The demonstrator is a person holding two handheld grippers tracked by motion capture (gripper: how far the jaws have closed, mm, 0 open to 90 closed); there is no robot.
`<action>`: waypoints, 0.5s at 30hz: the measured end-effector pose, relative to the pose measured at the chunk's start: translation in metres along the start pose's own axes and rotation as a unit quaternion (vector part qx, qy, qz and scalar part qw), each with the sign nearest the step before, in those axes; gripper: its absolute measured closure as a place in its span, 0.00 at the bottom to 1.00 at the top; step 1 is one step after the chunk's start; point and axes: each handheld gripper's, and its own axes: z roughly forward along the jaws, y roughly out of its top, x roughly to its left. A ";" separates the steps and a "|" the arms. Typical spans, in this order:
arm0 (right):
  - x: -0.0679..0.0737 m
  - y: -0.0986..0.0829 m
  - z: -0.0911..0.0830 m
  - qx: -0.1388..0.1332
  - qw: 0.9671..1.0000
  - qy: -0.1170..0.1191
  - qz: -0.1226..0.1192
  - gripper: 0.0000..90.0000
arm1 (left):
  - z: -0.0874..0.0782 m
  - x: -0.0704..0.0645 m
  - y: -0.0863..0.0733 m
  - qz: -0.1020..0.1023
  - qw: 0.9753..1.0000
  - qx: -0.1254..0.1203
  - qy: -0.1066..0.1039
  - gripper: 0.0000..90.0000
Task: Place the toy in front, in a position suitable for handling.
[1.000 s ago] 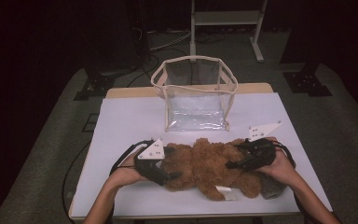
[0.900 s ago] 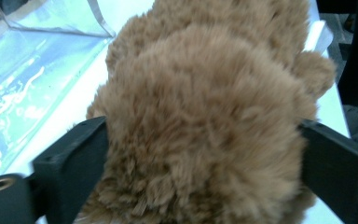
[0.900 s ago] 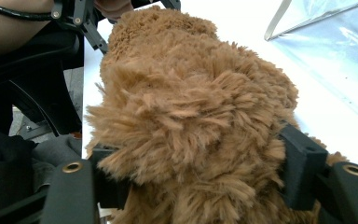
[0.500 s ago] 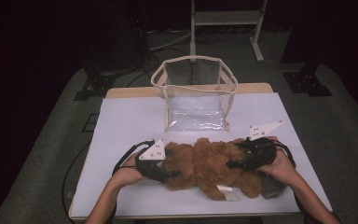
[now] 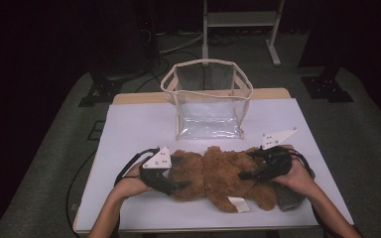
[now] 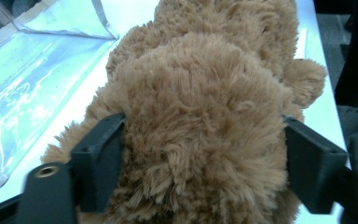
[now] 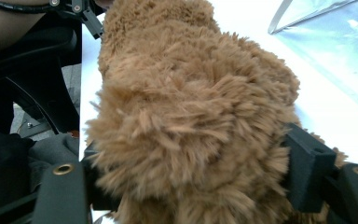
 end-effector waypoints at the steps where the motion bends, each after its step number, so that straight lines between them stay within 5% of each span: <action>1: 0.001 0.002 -0.008 -0.001 1.000 -0.003 -0.001 0.30 | -0.001 0.000 0.000 0.001 1.000 -0.002 0.002 0.21; 5: 0.002 0.003 -0.020 -0.005 1.000 -0.007 0.002 0.31 | -0.008 0.001 -0.001 -0.014 1.000 -0.023 0.011 0.17; 15: -0.013 0.026 -0.048 -0.024 0.999 -0.018 0.020 0.34 | -0.024 0.004 -0.007 -0.031 0.998 -0.022 0.043 0.06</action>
